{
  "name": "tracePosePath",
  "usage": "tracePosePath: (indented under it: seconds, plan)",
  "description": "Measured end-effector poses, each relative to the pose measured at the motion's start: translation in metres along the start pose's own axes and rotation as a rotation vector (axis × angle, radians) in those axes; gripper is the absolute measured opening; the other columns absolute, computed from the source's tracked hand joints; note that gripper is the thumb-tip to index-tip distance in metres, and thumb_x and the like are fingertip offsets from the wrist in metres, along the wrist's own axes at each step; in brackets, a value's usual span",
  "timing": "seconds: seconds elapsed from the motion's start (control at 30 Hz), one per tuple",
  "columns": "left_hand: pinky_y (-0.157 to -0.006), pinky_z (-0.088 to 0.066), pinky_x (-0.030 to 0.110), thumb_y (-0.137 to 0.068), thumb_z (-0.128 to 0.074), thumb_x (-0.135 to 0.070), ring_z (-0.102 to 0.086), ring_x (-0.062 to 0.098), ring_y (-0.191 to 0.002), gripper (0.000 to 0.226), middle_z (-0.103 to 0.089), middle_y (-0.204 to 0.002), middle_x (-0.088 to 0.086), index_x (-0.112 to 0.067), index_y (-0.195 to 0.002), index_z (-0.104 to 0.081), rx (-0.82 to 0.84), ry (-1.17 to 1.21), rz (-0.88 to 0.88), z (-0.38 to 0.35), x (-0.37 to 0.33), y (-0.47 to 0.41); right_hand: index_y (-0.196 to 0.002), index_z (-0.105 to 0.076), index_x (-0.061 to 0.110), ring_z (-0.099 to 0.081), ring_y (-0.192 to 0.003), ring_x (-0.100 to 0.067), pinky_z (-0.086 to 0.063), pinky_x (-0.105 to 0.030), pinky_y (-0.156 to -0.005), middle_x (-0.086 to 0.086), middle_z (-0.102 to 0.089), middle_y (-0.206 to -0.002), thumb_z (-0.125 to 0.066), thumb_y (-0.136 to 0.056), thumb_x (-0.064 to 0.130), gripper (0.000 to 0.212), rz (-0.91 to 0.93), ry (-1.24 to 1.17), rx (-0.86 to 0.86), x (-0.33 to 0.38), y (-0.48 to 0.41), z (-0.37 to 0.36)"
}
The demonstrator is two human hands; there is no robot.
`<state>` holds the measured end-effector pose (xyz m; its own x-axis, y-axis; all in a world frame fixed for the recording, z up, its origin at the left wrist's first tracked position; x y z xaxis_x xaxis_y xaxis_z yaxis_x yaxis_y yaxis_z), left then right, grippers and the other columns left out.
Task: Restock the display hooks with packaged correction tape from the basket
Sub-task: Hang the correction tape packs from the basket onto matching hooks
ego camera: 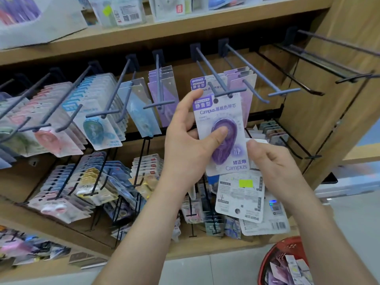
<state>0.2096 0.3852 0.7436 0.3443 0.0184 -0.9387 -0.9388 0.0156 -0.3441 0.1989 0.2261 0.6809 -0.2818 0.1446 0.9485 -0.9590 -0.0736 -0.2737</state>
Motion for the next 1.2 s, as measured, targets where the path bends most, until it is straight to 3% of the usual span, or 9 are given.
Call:
tracePosePath:
  seconds: [0.07,0.17,0.27,0.47,0.63,0.73,0.87,0.97,1.2]
  plan:
    - [-0.075,-0.057,0.025,-0.084,-0.074,0.0,-0.073,0.011,-0.091,0.069,-0.071,-0.118,-0.001,-0.024,-0.142,-0.043,0.009,-0.052,0.014,-0.001,0.001,0.0,-0.084,-0.065,-0.002,-0.052,-0.065,-0.03,-0.045,-0.047,-0.061,-0.037,-0.057,-0.084,-0.052,-0.09,0.061,0.065,0.014,0.028,0.003,0.002,-0.001,-0.002]
    - [-0.082,-0.059,0.031,-0.087,-0.073,-0.008,-0.071,0.008,-0.096,0.076,-0.067,-0.124,-0.007,-0.029,-0.149,-0.035,0.039,-0.15,0.017,-0.002,0.001,0.001,-0.086,-0.068,0.001,-0.06,-0.071,-0.047,-0.049,-0.054,-0.063,-0.036,-0.061,-0.085,-0.055,-0.092,0.05,0.051,-0.02,-0.036,0.007,-0.004,-0.002,-0.005]
    - [-0.092,-0.056,0.041,-0.088,-0.073,-0.015,-0.068,0.008,-0.105,0.077,-0.065,-0.126,-0.015,-0.04,-0.148,-0.032,0.076,-0.242,-0.002,-0.006,-0.001,0.004,-0.088,-0.072,0.002,-0.069,-0.074,-0.036,-0.055,-0.043,-0.065,-0.026,-0.07,-0.086,-0.056,-0.095,0.042,0.044,-0.093,-0.115,0.022,-0.012,0.004,-0.008]
    - [-0.092,-0.055,0.05,-0.095,-0.065,-0.02,-0.071,0.022,-0.1,0.022,-0.075,-0.102,0.004,-0.022,-0.117,-0.061,-0.02,-0.021,0.156,-0.003,0.008,-0.014,-0.088,-0.073,0.003,-0.066,-0.073,-0.03,-0.052,-0.043,-0.069,-0.025,-0.071,-0.087,-0.055,-0.087,0.042,0.043,-0.159,-0.124,0.007,-0.014,0.009,-0.005]
    - [-0.087,-0.059,0.046,-0.094,-0.066,-0.016,-0.072,0.026,-0.097,0.013,-0.076,-0.099,0.008,-0.014,-0.104,-0.073,-0.085,0.036,0.206,-0.002,0.014,-0.034,-0.086,-0.074,0.01,-0.067,-0.081,-0.048,-0.054,-0.057,-0.068,-0.027,-0.071,-0.086,-0.055,-0.087,0.043,0.038,-0.162,-0.114,-0.002,-0.007,0.006,-0.004]
    - [-0.091,-0.056,0.052,-0.097,-0.061,-0.015,-0.07,0.03,-0.101,0.013,-0.075,-0.103,0.01,-0.018,-0.105,-0.07,-0.13,0.082,0.18,0.0,0.017,-0.031,-0.084,-0.076,0.018,-0.069,-0.072,-0.032,-0.055,-0.046,-0.067,-0.021,-0.073,-0.084,-0.055,-0.086,0.043,0.033,-0.179,-0.123,-0.01,-0.01,0.003,-0.004]
    - [-0.078,-0.06,0.042,-0.091,-0.069,-0.018,-0.072,0.018,-0.086,0.033,-0.072,-0.101,-0.001,-0.038,-0.112,-0.053,-0.127,-0.093,0.05,0.006,0.011,-0.003,-0.081,-0.078,0.025,-0.069,-0.07,-0.02,-0.055,-0.034,-0.063,-0.012,-0.075,-0.081,-0.055,-0.094,0.038,0.029,-0.181,-0.113,-0.023,-0.009,-0.006,-0.006]
    - [-0.071,-0.06,0.039,-0.085,-0.076,-0.013,-0.073,0.021,-0.076,0.058,-0.075,-0.095,-0.003,-0.051,-0.117,-0.047,-0.023,-0.118,0.082,0.004,0.022,0.015,-0.083,-0.076,0.019,-0.07,-0.073,-0.027,-0.057,-0.041,-0.066,-0.015,-0.075,-0.083,-0.055,-0.098,0.033,0.03,-0.194,-0.098,-0.052,-0.013,-0.013,-0.006]
    - [-0.067,-0.048,0.015,-0.085,-0.076,-0.018,-0.056,-0.002,-0.061,0.039,-0.076,-0.097,0.001,-0.03,-0.121,-0.069,-0.238,-0.3,0.08,0.022,0.048,-0.026,-0.089,-0.072,0.031,-0.067,-0.073,-0.009,-0.051,-0.024,-0.061,0.004,-0.072,-0.091,-0.059,-0.095,0.008,0.027,-0.248,0.035,-0.181,-0.033,-0.008,0.014]
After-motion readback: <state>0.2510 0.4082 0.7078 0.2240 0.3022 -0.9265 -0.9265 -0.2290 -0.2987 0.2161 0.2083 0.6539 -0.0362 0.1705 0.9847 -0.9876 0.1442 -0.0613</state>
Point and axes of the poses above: each hand's wrist, its own y-axis away from the middle knuckle, its own z-axis out of the back of the hand, x = y × z, the point moved 10 cm from there along -y, towards the middle knuckle
